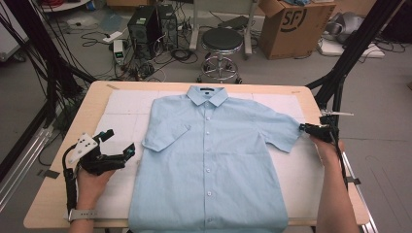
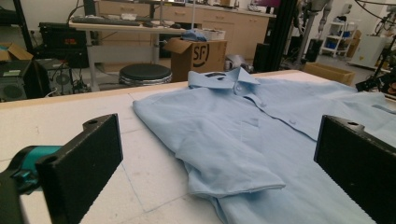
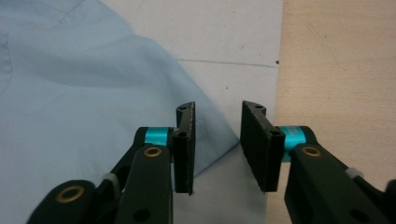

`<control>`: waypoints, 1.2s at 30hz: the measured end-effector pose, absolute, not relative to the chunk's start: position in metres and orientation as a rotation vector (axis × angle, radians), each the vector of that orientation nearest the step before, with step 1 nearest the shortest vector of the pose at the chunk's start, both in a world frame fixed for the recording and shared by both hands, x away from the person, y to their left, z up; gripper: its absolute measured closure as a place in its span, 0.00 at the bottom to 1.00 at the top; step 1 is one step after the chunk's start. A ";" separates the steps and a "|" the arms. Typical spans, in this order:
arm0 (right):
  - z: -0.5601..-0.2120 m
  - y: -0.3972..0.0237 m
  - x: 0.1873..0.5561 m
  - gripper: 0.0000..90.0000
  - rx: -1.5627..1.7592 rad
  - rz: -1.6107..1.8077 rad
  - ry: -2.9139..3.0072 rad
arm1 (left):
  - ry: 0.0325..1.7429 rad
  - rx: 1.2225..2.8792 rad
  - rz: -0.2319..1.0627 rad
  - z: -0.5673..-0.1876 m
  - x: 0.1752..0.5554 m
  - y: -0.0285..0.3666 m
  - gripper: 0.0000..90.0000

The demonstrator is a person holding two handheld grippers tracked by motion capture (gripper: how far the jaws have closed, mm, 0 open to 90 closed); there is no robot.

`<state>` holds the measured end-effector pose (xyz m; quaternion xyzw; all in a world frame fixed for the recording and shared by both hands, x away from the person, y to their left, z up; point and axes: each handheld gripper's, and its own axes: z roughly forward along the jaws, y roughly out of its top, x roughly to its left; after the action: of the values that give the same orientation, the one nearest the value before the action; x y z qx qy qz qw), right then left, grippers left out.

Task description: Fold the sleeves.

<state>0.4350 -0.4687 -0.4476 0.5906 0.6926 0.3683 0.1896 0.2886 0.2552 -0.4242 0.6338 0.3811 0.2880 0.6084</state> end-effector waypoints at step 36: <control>-0.373 -0.403 0.417 0.98 1.564 1.203 2.001 | 0.885 1.424 0.654 -0.423 0.290 0.257 0.02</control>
<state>0.4167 -0.4033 -0.3732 0.5489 0.7022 0.4224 0.1650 0.2905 0.2571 -0.4230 0.6199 0.3852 0.2845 0.6216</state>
